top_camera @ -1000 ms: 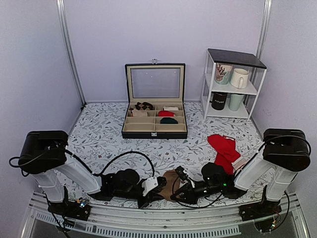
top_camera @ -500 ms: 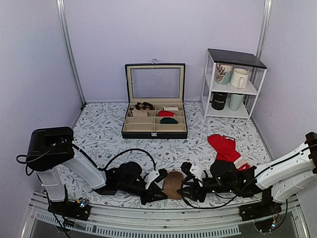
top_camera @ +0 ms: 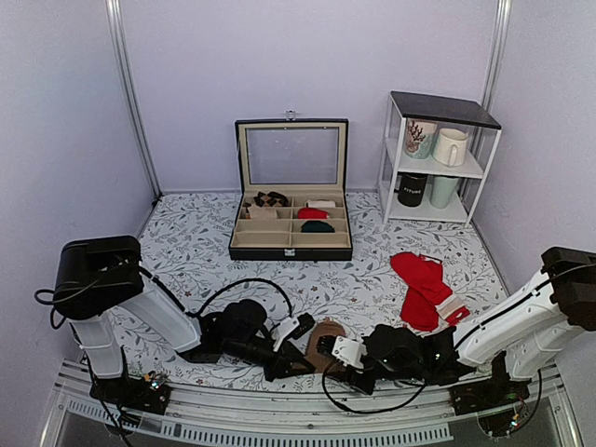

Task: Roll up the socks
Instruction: Roll a pair of socks at the center of the board.

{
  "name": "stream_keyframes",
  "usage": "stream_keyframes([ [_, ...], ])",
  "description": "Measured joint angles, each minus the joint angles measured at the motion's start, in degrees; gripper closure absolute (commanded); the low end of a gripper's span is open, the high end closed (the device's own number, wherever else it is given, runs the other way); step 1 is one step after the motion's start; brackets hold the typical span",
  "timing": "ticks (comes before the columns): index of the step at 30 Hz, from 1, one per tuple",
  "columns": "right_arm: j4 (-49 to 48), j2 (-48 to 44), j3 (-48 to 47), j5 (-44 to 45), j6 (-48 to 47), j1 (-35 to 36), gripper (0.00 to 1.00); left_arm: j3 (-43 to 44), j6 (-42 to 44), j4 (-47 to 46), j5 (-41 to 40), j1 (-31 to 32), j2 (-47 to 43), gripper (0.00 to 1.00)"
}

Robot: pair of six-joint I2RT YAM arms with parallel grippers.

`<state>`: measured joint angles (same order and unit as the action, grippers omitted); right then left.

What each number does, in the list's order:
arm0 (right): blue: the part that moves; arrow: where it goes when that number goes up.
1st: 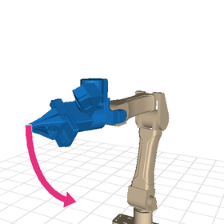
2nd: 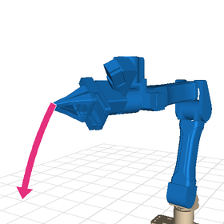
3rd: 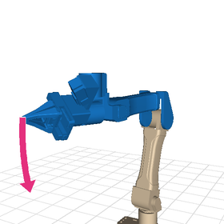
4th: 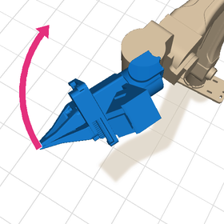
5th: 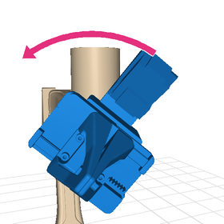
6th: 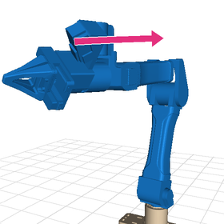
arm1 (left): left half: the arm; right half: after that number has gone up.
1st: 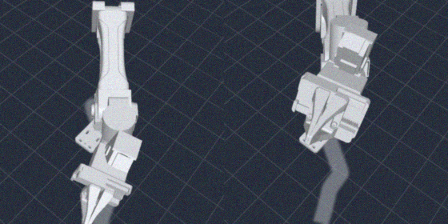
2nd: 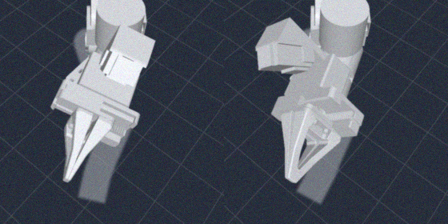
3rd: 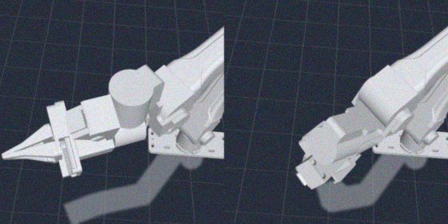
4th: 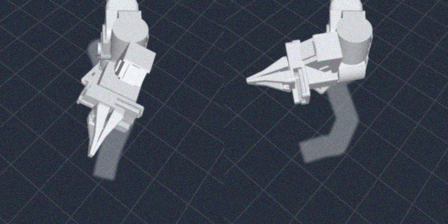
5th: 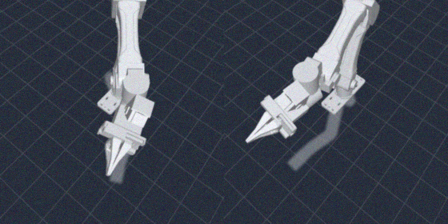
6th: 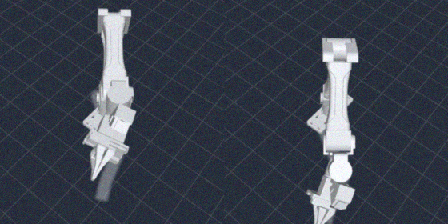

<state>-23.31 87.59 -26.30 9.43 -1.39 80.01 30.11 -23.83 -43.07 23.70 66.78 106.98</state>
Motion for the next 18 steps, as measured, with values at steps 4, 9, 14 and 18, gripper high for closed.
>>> stream_keyframes([
  [4,0.0,0.3,0.0,1.3,0.1,0.1,0.69,0.1,0.0,0.0,0.3,-0.1,0.1,1.0],
  [9,-0.6,1.4,0.0,1.3,1.8,0.1,0.86,0.3,0.0,0.3,0.9,-0.3,0.2,1.0],
  [14,-1.3,1.8,0.0,0.9,4.4,0.1,0.91,0.5,0.1,0.5,1.1,-0.4,0.2,0.85],
  [18,-4.0,2.4,0.9,-1.1,7.1,-0.7,0.92,-0.1,0.9,2.6,-1.8,0.0,-2.4,0.64],
])
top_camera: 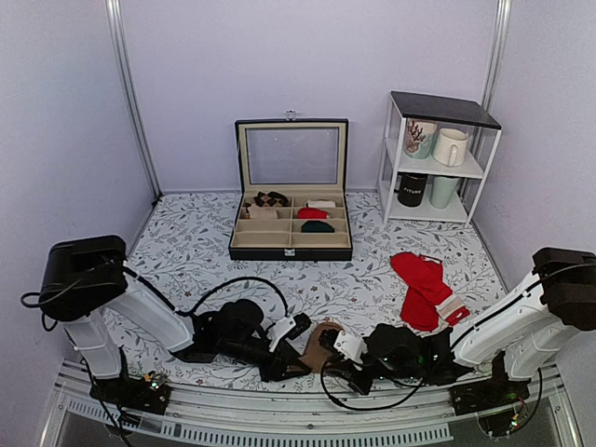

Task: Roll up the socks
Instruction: Roll a pair of socks at the center of the board.

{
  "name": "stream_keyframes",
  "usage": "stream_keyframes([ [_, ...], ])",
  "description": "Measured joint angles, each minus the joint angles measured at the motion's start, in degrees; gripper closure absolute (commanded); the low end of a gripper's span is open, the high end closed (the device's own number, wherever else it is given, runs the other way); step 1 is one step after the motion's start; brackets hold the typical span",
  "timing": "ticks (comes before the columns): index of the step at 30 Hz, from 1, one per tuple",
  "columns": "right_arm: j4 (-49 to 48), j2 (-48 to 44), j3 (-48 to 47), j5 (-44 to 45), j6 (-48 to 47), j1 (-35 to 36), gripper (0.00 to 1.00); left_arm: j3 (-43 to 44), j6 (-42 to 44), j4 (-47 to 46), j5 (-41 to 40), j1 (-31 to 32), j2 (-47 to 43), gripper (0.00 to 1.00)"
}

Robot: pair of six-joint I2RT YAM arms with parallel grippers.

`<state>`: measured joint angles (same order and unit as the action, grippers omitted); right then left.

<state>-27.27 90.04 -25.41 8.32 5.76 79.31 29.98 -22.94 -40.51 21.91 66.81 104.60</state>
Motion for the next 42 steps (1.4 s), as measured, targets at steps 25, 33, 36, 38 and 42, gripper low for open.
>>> stream_keyframes([
  [25,-12.3,7.5,0.6,-19.4,15.2,-8.9,0.92,-15.4,20.6,-16.5,-18.1,9.8,-10.9,0.5],
  [33,-12.3,7.5,0.6,-19.6,15.2,-9.0,0.93,-15.1,24.1,-21.2,-20.4,10.1,-8.2,0.48],
  [36,-12.3,7.5,0.6,-19.6,15.2,-9.0,0.92,-16.3,24.1,-23.0,-22.3,10.1,-8.2,0.43],
  [38,-12.3,7.5,0.6,-19.6,15.2,-9.0,0.93,-17.7,24.1,-23.8,-23.6,10.1,-8.4,0.42],
  [42,-12.2,7.5,0.6,-19.6,15.2,-9.0,0.93,-18.2,24.5,-23.8,-25.7,10.1,-8.5,0.42],
])
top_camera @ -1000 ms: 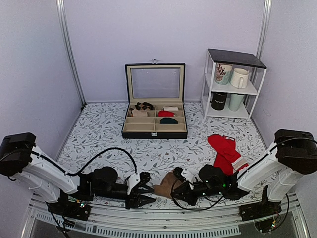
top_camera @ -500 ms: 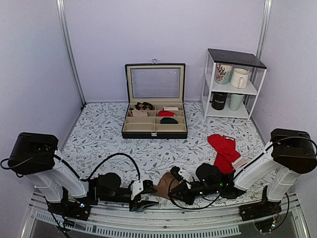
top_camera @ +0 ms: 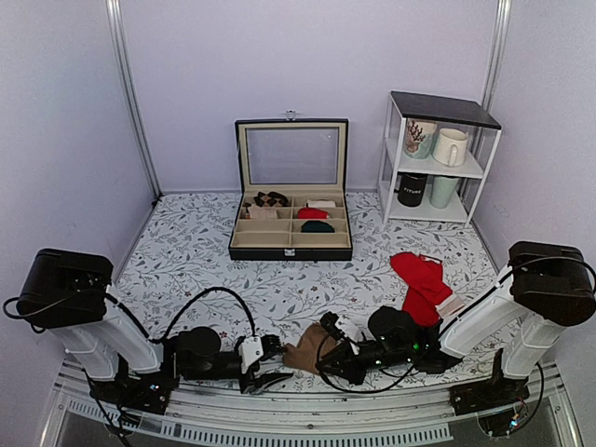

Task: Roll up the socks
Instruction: Roll a pair of socks at the center of the board.

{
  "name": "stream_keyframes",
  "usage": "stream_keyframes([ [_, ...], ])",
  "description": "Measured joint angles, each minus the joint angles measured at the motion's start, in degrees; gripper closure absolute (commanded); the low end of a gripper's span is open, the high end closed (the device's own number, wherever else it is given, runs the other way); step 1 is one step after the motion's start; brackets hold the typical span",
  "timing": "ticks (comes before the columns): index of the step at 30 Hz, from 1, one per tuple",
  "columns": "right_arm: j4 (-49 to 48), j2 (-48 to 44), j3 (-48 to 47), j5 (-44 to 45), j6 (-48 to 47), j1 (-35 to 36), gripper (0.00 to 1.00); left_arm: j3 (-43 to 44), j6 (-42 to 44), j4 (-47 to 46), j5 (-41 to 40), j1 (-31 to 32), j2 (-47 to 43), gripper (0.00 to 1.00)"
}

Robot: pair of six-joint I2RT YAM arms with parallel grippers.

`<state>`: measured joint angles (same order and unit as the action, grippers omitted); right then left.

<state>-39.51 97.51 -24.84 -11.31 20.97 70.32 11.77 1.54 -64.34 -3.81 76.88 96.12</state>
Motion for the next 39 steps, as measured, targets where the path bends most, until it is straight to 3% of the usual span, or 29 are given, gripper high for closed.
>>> stream_keyframes([
  [16,0.6,0.0,-0.3,-0.7,0.0,-0.3,0.93,5.8,1.2,0.3,1.0,-0.4,8.0,0.46],
  [19,0.9,0.0,-0.4,-0.9,0.0,-0.3,0.93,6.9,1.2,1.3,1.1,-0.6,9.2,0.56],
  [26,2.3,-0.1,-1.0,-2.2,0.0,-0.9,0.93,9.9,1.1,6.0,1.0,-1.4,9.8,1.0],
  [29,3.3,-0.3,-1.1,-3.5,0.0,-1.4,0.91,10.6,0.9,7.1,1.6,-1.6,9.7,1.0],
  [34,8.2,-1.4,-2.9,-4.9,0.0,-2.2,0.69,12.1,-1.4,10.9,2.4,-1.8,8.9,1.0],
  [39,18.3,-6.4,-4.5,-2.2,-1.3,-2.0,0.51,18.4,-6.8,20.4,5.3,-2.9,9.1,1.0],
])
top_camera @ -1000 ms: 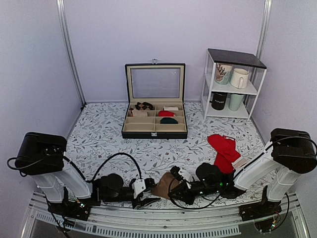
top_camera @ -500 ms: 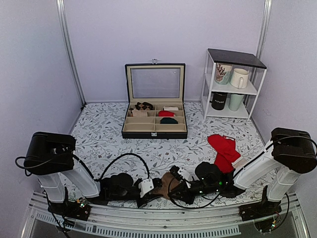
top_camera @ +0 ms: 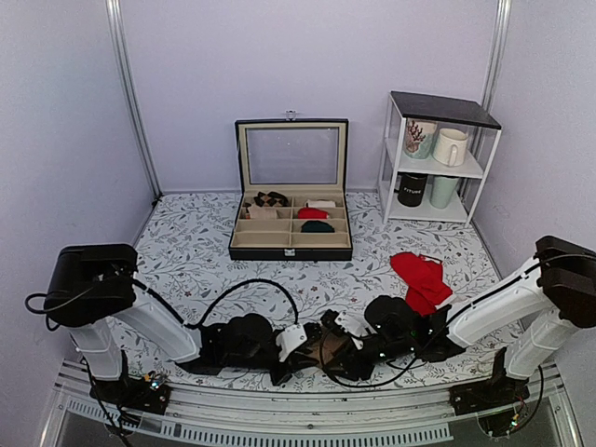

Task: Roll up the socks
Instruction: Roll a pair of socks at the center of the board.

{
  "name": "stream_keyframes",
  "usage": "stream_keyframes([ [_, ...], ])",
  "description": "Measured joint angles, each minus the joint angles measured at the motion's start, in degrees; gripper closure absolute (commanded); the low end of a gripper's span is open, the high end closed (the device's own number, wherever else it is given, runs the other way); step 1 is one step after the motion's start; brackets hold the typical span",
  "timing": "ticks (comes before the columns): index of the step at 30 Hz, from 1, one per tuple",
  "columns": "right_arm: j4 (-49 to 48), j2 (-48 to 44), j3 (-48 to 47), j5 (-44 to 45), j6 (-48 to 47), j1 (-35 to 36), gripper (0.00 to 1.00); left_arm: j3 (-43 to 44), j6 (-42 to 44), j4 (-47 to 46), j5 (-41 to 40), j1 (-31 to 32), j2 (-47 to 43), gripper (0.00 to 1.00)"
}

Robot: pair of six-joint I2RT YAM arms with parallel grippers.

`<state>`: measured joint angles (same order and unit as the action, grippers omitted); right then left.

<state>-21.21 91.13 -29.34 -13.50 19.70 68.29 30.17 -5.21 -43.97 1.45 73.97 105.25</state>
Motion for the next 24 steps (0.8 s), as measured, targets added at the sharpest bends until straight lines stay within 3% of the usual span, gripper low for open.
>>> stream_keyframes([
  [6,10.7,-9.1,0.3,9.2,-3.4,0.5,0.47,6.0,-7.7,7.2,9.2,-2.6,1.7,1.0],
  [12,9.2,-19.2,4.4,16.7,-7.9,2.0,0.45,7.2,-13.3,9.5,18.2,-5.6,2.2,1.0],
  [18,7.0,-18.5,6.0,21.2,-11.1,8.1,0.45,8.5,-15.4,11.1,23.9,-7.0,3.4,1.0],
  [24,6.1,-11.8,4.4,25.0,-11.1,13.0,0.44,9.5,-15.9,11.9,26.4,-7.7,4.0,1.0],
])
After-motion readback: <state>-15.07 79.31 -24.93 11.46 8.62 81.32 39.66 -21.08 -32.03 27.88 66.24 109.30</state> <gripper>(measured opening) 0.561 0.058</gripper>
